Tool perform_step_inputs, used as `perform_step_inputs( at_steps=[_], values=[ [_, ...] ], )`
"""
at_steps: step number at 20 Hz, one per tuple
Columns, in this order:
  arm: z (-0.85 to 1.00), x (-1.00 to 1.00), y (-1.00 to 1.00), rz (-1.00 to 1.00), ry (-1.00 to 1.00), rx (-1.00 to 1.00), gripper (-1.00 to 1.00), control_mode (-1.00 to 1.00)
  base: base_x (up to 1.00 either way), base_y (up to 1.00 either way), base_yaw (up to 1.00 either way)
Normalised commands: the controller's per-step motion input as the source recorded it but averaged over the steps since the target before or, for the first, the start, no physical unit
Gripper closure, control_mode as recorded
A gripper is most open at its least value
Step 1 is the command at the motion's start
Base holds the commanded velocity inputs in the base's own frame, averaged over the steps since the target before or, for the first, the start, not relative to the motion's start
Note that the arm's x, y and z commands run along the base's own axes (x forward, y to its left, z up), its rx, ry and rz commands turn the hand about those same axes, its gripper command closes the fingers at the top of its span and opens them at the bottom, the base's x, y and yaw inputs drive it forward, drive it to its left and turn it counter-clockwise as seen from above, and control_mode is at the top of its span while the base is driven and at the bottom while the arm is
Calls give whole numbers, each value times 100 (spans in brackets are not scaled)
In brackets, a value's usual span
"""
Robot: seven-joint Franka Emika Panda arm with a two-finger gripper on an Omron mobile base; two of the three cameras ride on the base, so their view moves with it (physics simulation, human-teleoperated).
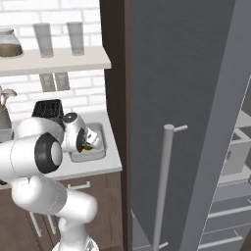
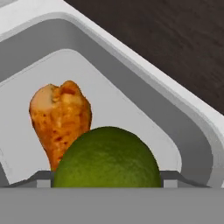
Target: Place one lime and one chicken drumstick in each tupperware on the nearby counter, to pack two identical lunches.
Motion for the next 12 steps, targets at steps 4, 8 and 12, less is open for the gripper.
perform_step_inputs(
  at_steps=[4,8,12],
  values=[
    [-31,69,4,-6,6,0,100,-100,0,0,0],
    [-38,28,2,-3,7,0,-100,-100,0,0,0],
    [-5,-6,0,0,3,0,-100,-100,0,0,0]
  ],
)
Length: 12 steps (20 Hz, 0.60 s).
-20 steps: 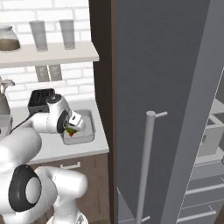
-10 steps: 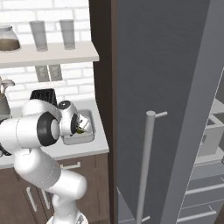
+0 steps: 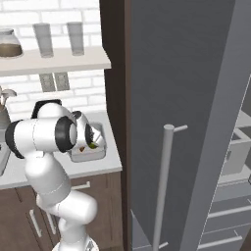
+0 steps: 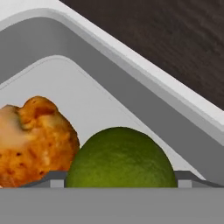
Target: Place one lime and one chicken drumstick in each tupperware on the nearby counter, to pack two identical lunches.
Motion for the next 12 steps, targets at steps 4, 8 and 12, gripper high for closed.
perform_step_inputs(
  at_steps=[4,8,12],
  values=[
    [51,-26,0,0,4,3,-100,-100,0,0,0],
    [63,-16,0,0,15,4,-100,-100,0,0,0],
    [91,-65,0,0,8,3,-100,-100,0,0,0]
  ],
)
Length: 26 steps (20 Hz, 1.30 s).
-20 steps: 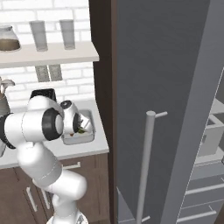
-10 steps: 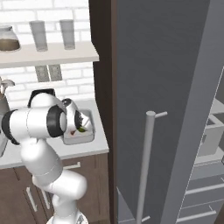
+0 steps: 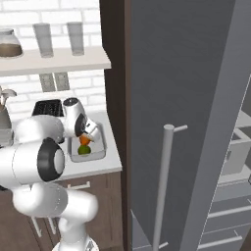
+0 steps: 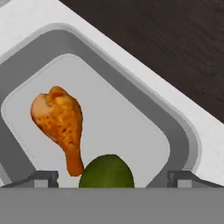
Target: Place one lime and one chicken drumstick in each tupperware on the nearby counter, to pack two identical lunches.
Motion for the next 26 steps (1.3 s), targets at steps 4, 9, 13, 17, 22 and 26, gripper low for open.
perform_step_inputs(
  at_steps=[4,9,13,17,22,26],
  values=[
    [84,-100,0,0,13,3,-100,-100,0,0,0],
    [31,-100,2,0,29,0,-100,-100,0,0,0],
    [0,-100,12,0,34,0,-100,-100,0,0,0],
    [4,-100,21,4,21,0,-100,-100,0,0,0],
    [66,-100,0,0,-5,-2,-100,-100,0,0,0],
    [93,-100,0,0,-19,-5,-100,-100,0,0,0]
  ],
)
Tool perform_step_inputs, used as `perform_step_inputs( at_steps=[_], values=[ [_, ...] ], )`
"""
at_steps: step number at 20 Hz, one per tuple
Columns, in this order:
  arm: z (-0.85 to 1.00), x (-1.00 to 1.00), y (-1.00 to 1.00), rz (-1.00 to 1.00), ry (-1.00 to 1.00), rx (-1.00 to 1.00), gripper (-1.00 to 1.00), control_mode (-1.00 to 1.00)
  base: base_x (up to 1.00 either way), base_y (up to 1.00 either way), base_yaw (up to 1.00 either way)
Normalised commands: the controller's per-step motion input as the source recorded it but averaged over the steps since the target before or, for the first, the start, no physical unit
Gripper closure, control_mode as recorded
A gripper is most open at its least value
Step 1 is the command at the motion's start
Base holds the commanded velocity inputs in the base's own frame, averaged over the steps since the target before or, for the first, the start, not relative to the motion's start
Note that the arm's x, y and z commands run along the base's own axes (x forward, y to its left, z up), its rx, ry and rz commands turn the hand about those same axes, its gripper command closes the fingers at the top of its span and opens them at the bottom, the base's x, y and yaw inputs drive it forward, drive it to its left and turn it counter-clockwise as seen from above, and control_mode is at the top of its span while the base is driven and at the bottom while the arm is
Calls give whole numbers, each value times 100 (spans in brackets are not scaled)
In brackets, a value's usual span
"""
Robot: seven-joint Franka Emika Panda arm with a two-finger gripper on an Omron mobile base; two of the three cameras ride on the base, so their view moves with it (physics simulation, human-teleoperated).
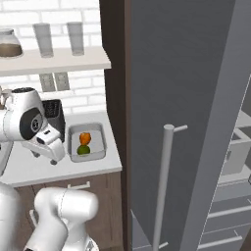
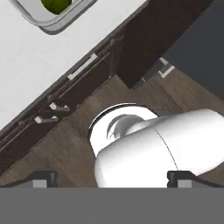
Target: Place one lime and one chicken drumstick in each tupperware on the nearby counter, to pack two identical lunches.
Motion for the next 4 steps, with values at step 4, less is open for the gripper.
perform_step_inputs(
  at_steps=[4],
  values=[
    [88,-93,-3,0,-18,-5,-100,-100,0,0,0]
  ],
)
